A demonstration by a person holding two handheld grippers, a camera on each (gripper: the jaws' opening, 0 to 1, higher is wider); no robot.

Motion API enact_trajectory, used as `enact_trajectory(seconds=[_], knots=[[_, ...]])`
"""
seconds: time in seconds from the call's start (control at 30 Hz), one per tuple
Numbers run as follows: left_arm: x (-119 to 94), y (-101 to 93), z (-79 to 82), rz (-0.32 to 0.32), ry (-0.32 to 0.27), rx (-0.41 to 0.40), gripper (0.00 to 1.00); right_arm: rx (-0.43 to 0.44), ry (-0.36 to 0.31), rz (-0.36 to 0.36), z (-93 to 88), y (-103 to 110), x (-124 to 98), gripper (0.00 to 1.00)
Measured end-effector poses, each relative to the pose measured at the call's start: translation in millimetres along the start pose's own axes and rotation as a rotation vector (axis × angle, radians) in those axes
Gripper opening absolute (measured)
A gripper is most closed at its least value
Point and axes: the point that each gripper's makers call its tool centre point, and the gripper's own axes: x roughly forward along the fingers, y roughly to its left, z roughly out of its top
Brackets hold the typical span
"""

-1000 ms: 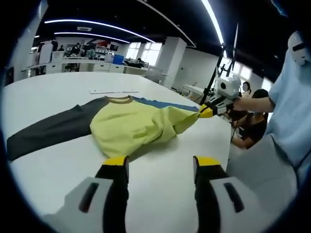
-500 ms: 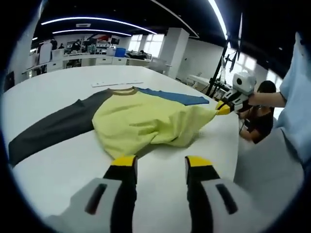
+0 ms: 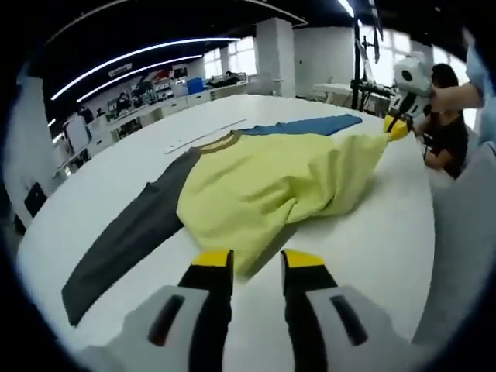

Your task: Fold the garment on the visible template until the final outline fits inside the template.

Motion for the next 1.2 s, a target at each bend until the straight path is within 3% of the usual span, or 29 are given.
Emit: enact_trajectory(seconds=[0.1, 0.2, 0.33, 0.43, 0.57, 0.63, 0.73, 0.93, 1.2], knots=[[7, -0.7, 2.8, -0.007, 0.008, 0.038, 0.19, 0.007, -0.002, 0.000, 0.2, -1, 0, 0.00], [14, 2.7, -9.6, -0.004, 0.103, 0.163, 0.18, 0.010, -0.004, 0.001, 0.6, -1, 0, 0.00], [20, 5.7, -14.9, -0.005, 0.147, 0.274, 0.18, 0.018, -0.008, -0.002, 0.6, -1, 0, 0.00], [23, 6.2, -19.0, -0.004, 0.176, 0.312, 0.13, 0.024, -0.010, -0.001, 0.5, -1, 1, 0.00], [24, 9.0, -21.5, -0.010, 0.199, 0.296, 0.00, 0.026, -0.009, -0.002, -0.1, 0, 1, 0.00], [22, 11.1, -16.7, 0.001, 0.182, 0.231, 0.00, 0.031, -0.011, -0.003, -0.6, 1, 1, 0.00], [18, 18.8, -5.3, 0.013, 0.165, 0.244, 0.00, 0.034, -0.009, -0.005, -2.0, 0, 1, 0.00], [11, 45.4, 34.8, 0.046, 0.104, 0.240, 0.00, 0.037, -0.009, -0.013, -2.1, -4, -1, 0.00], [24, 64.5, 70.3, 0.044, 0.041, 0.235, 0.00, 0.048, -0.019, -0.040, -0.1, -13, -6, 0.00]])
